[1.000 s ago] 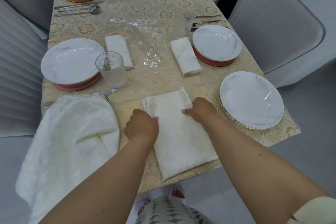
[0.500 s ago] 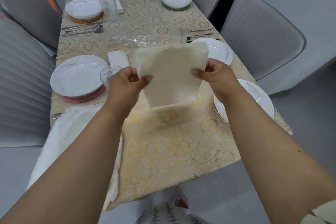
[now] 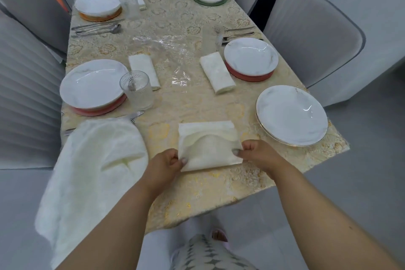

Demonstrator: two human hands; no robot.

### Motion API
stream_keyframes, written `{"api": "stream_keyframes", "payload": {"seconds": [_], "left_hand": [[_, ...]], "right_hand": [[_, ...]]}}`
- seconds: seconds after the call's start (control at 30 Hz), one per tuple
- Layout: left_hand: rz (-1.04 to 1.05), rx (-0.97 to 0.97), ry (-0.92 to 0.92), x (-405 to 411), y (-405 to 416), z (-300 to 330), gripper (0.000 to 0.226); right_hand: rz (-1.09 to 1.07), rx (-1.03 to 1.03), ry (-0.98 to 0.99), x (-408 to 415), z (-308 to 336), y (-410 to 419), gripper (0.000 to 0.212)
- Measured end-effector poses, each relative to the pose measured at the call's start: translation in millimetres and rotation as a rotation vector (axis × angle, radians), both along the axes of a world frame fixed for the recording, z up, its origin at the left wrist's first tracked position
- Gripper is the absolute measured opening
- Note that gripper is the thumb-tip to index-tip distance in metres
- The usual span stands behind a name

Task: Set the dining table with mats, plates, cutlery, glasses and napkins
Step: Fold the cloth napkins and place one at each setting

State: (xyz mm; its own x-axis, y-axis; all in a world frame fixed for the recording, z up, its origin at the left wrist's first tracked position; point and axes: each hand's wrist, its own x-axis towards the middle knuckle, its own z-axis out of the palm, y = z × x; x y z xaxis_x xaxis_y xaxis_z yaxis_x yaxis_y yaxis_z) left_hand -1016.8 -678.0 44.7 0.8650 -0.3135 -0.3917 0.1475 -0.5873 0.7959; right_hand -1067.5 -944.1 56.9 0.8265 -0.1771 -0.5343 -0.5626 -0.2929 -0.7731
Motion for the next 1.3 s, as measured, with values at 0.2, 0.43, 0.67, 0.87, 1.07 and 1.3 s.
{"api": "stream_keyframes", "payload": {"seconds": [0.2, 0.43, 0.67, 0.87, 1.07, 1.3], "left_hand": [[0.189, 0.124, -0.118, -4.9, -17.1, -8.6, 0.04], [0.186, 0.312, -0.231, -19.7, -19.3, -20.2, 0.042], [0.151, 0.474, -0.336, -22.4, -25.3, -21.7, 0.023], [-0.275, 0.406, -1.055, -29.5, -40.5, -32.5, 0.033], [-0.589, 0.627, -0.699, -35.0, -36.7, -52.3, 0.058], [-0.614, 0.602, -0.647, -24.9, -31.7, -52.6, 0.068]], "right_hand": [[-0.195, -0.1, -0.095, -4.7, -10.8, 17.4, 0.05], [-0.136, -0.373, -0.041, -11.7, -22.9, 23.0, 0.044], [-0.179, -0.606, 0.003, -11.4, -24.8, 37.8, 0.03], [-0.178, -0.673, -0.011, -10.5, -27.9, 40.9, 0.03], [-0.193, -0.963, -0.309, -13.8, -32.1, 48.3, 0.013], [0.536, -0.961, -0.487, -23.9, -48.3, 47.9, 0.065]]}}
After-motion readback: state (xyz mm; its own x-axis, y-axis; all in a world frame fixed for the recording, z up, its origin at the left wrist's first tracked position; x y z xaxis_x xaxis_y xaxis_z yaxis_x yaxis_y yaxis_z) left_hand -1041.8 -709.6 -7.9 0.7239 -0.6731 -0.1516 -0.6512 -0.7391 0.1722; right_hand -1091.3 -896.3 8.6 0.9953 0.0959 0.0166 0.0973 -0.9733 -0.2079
